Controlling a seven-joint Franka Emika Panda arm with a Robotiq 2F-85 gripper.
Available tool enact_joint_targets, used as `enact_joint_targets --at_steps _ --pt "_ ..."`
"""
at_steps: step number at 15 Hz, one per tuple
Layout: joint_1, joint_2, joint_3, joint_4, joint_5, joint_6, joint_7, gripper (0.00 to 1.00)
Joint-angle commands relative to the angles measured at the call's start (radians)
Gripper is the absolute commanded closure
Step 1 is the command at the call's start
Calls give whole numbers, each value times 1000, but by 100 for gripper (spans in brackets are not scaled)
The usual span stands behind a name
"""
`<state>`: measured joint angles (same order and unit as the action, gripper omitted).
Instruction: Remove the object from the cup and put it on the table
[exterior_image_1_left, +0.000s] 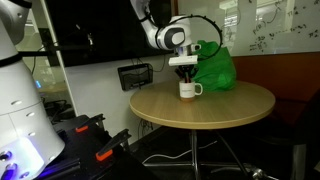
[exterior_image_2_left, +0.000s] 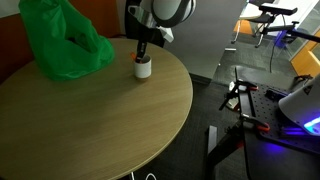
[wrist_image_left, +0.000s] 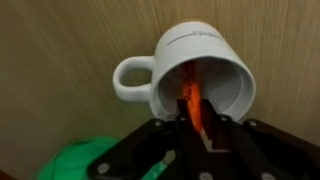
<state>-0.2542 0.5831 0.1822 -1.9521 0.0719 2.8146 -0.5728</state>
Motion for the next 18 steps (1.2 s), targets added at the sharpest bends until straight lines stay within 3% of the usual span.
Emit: enact_joint_targets --at_steps 1,6,8,11,13,18 --pt "-44 -81 42 -43 -19 -19 -51 95" --pt "-126 -200 158 -96 59 -39 -190 95" --pt "-138 -245 191 -112 115 -122 -258 95" --pt "-69 -283 146 -136 148 -289 -313 95" --pt "-6 -287 101 -168 112 -333 -291 95" --pt "146 -222 25 -234 -18 -298 -215 95"
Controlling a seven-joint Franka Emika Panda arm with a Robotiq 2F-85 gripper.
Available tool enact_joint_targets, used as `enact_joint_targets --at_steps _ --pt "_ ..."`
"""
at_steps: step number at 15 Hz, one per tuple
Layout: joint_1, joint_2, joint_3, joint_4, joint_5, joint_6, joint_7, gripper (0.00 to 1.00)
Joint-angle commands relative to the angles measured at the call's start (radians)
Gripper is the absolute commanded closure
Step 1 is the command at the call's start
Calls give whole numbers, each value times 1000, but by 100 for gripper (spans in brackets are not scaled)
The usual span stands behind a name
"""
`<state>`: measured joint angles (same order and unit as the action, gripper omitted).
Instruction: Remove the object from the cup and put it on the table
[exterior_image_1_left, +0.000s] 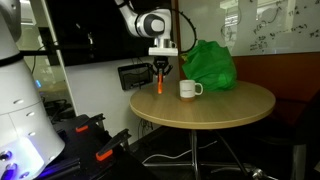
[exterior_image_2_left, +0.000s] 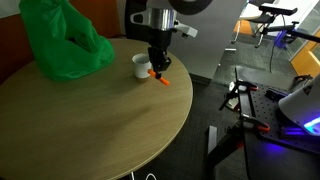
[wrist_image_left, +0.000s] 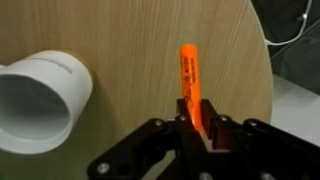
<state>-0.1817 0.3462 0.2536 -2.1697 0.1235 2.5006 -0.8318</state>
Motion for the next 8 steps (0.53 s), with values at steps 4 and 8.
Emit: enact_joint_targets --at_steps 4,8 --pt "174 90 -73 -23 -195 85 154 95" --pt "243 151 -122 7 -351 97 300 95"
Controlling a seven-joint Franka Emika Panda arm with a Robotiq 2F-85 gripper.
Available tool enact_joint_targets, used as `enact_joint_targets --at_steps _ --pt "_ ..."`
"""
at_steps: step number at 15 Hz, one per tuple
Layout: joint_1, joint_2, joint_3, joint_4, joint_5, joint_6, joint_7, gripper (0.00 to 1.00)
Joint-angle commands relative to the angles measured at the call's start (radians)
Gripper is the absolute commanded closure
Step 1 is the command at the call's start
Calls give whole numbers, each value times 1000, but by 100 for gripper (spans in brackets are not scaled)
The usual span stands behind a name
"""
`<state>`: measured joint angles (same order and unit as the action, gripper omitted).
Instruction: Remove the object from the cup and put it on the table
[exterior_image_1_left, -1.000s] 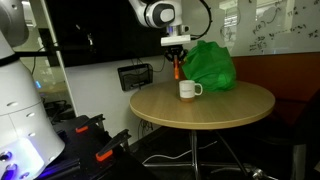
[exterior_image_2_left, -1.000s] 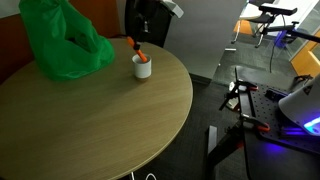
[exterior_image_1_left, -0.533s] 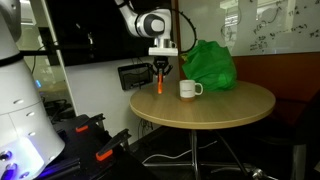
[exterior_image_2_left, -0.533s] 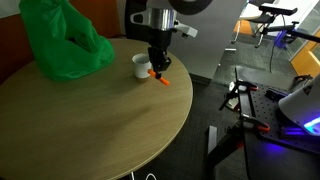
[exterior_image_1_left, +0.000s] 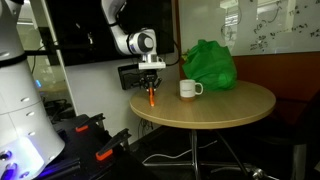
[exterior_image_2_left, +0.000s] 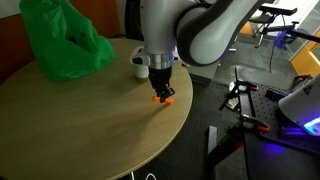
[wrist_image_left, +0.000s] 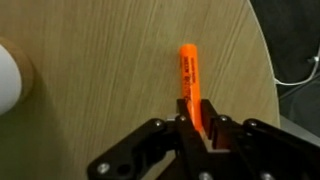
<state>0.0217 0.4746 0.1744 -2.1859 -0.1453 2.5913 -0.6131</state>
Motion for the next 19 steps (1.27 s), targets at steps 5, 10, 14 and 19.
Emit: enact_joint_targets --at_steps 5,10,14,19 --pt "27 9 -42 26 -146 -8 79 50" --pt "-103 -76 43 -3 14 -13 -44 14" --pt "-214 -189 107 -9 261 -91 -212 0" --pt "-184 -326 35 -38 377 -111 -294 0"
